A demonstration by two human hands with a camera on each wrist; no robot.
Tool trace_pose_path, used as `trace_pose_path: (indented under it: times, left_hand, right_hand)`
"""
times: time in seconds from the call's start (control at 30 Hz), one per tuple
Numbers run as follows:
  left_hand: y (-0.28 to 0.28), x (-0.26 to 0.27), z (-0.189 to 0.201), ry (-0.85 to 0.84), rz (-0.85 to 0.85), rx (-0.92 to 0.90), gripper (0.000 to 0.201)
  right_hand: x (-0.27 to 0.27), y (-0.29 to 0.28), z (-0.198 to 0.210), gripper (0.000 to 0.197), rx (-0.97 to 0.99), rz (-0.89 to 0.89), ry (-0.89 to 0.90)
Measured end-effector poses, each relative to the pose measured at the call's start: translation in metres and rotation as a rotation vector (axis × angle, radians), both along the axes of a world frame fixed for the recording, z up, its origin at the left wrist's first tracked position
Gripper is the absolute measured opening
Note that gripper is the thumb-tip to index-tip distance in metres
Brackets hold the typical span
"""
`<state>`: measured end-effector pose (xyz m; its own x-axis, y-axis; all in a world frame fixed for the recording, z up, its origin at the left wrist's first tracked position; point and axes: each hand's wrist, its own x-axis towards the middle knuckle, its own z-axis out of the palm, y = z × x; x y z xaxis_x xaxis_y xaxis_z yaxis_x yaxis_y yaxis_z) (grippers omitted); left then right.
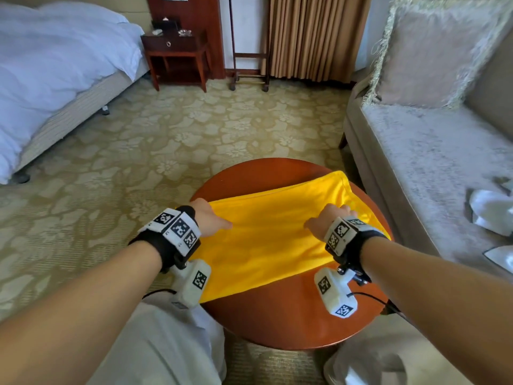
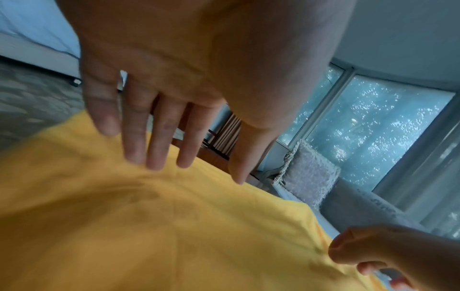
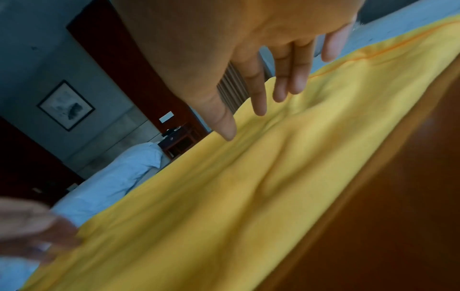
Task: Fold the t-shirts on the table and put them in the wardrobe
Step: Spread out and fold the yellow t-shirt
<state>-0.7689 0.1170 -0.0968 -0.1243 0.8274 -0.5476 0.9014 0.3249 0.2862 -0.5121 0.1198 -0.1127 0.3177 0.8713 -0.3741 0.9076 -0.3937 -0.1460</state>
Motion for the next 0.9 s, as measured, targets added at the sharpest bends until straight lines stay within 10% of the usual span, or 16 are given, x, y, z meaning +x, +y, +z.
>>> trace_pose_path:
  times: [0.27,0.6,0.9]
  left_hand:
    - [-0.008,-0.018,-0.015,0.202,-0.158,0.063,0.025]
    - [-0.043,-0.016,-0.024,0.159,-0.165,0.044,0.040]
    - [-0.063,0.011,-0.019,0.157,-0.145,0.021,0.054]
  right_hand:
    - [-0.008,-0.027,-0.040,0.123,-0.121,0.159,-0.060]
    - [0.021,0.021,-0.014,0.112,-0.023,0.205,-0.312]
    - [0.018,-0.045,-0.007,0.079,0.014,-0.120,0.022]
